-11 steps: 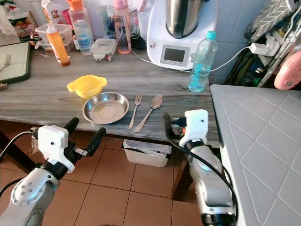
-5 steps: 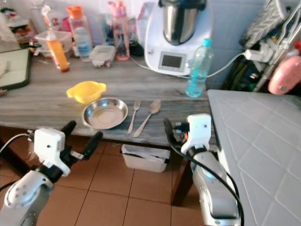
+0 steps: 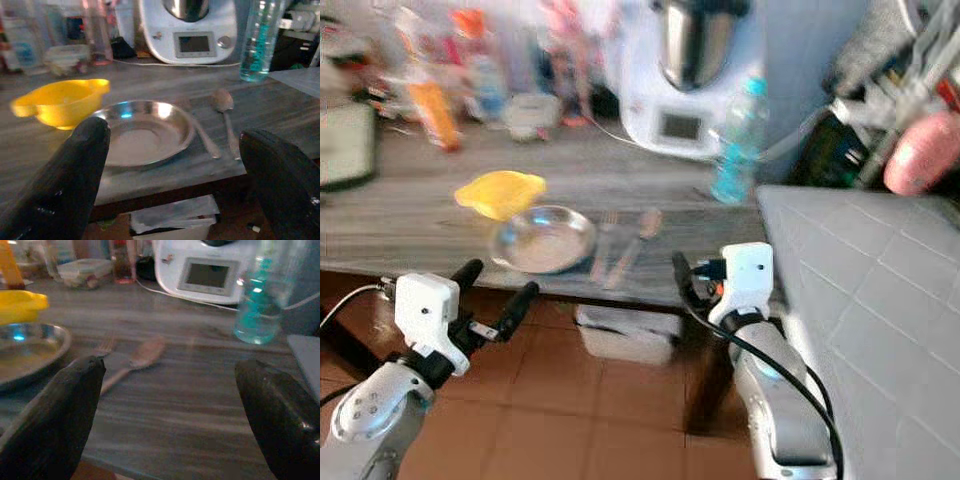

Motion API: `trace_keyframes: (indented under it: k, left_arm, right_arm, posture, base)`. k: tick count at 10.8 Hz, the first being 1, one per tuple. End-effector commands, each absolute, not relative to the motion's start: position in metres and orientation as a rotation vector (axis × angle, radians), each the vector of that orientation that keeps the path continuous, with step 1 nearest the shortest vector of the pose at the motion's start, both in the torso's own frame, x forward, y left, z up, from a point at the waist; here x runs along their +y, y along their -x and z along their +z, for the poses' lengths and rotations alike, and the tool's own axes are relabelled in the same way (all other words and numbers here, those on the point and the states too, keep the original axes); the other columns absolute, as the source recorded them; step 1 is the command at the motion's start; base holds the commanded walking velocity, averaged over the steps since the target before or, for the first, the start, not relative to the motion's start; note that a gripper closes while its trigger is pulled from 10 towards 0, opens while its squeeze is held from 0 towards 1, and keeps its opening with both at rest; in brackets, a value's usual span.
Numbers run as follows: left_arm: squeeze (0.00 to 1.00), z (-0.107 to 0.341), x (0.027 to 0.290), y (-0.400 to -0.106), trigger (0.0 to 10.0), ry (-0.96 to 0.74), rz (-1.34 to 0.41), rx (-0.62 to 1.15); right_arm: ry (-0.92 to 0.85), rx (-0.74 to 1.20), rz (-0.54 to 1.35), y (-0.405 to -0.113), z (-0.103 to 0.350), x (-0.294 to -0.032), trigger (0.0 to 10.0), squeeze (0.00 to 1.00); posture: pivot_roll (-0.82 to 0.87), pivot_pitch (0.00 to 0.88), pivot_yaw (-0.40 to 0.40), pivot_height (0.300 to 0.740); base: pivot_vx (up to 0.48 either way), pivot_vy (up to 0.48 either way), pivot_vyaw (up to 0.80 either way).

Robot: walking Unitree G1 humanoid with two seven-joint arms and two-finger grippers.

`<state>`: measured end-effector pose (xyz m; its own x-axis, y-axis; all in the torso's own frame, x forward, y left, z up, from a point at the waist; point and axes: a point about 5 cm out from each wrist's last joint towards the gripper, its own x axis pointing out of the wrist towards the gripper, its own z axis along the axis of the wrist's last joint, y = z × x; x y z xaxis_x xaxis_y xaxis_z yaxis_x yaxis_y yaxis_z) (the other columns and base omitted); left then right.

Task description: Setting the table

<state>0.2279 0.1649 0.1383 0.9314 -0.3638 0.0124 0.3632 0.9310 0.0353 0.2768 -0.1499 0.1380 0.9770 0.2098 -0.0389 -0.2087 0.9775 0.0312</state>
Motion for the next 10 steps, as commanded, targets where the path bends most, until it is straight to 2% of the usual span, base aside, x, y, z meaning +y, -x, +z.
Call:
trace_keyframes:
  k: [1,5,7,10]
  left_arm:
    - [0.00,0.1378,0.1673,-0.2292,10.0,-0.040,-0.376,-0.009]
    - [0.00,0.1362,0.1650,-0.2322,10.0,-0.041,-0.382,-0.004]
    - [0.00,0.1378,0.1614,-0.2326,10.0,-0.036,-0.387,-0.012]
    - [0.00,0.1391,0.1614,-0.2333,10.0,-0.043,-0.385,-0.019]
  right_arm:
    - [-0.033,0.023,0.216,-0.2768,0.1444,-0.1466,10.0,0.00]
    - [-0.025,0.018,0.198,-0.2778,0.1456,-0.1494,10.0,0.00]
    - [-0.021,0.017,0.187,-0.2782,0.1453,-0.1500,10.0,0.00]
    - [-0.017,0.014,0.174,-0.2794,0.1454,-0.1515,10.0,0.00]
  posture:
    - [0.09,0.025,0.008,0.740]
    - [0.09,0.027,0.013,0.740]
    - [0.09,0.025,0.016,0.740]
    - [0.09,0.025,0.017,0.740]
  base:
    - [0.000,0.371,0.00]
    - [0.000,0.398,0.00]
    - [0.000,0.187,0.00]
    - [0.000,0.000,0.00]
